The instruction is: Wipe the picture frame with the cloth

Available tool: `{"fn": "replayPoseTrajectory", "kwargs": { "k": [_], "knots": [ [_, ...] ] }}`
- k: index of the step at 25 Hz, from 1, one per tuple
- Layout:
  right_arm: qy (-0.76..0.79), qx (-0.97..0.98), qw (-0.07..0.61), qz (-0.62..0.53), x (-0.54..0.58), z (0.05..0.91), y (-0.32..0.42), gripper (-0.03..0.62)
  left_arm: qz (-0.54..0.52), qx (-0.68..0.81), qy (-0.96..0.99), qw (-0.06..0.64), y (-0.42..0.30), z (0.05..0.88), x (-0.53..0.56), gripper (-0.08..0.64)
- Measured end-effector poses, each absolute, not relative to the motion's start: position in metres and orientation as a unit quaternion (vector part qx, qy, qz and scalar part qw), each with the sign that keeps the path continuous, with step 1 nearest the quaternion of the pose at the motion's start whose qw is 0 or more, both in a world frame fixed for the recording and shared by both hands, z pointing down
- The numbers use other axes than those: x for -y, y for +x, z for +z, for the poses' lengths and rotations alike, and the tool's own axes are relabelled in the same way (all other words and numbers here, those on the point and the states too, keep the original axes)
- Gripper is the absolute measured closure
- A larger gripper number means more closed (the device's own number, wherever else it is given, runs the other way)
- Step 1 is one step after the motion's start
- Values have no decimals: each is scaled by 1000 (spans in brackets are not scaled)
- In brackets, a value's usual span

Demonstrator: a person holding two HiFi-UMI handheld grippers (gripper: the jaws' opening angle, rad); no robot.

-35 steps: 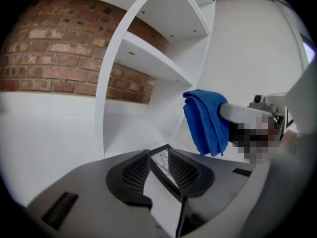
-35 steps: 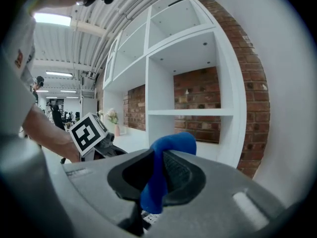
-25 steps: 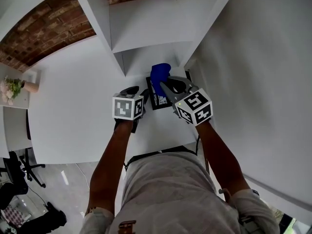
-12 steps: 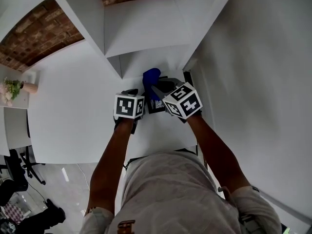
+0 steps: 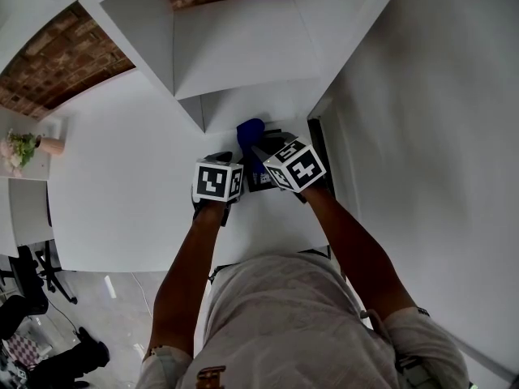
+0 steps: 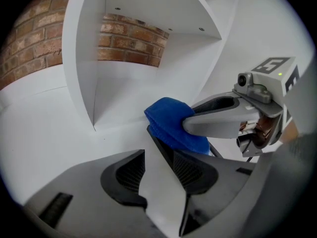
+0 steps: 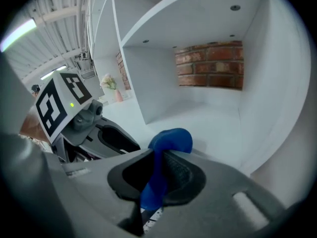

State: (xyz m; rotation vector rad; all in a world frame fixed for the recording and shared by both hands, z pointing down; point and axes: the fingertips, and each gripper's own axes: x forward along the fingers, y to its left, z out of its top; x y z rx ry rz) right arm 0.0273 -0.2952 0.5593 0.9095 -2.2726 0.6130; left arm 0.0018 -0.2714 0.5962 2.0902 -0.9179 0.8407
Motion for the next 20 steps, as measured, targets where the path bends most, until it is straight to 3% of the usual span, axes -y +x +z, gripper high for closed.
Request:
{"fn": "replayPoseTrajectory", "kwargs": {
  "k": [20],
  "knots": [
    [462,777,344,255,291,564,135,546,317,352,810,347,1,596,273,373]
  ]
}}
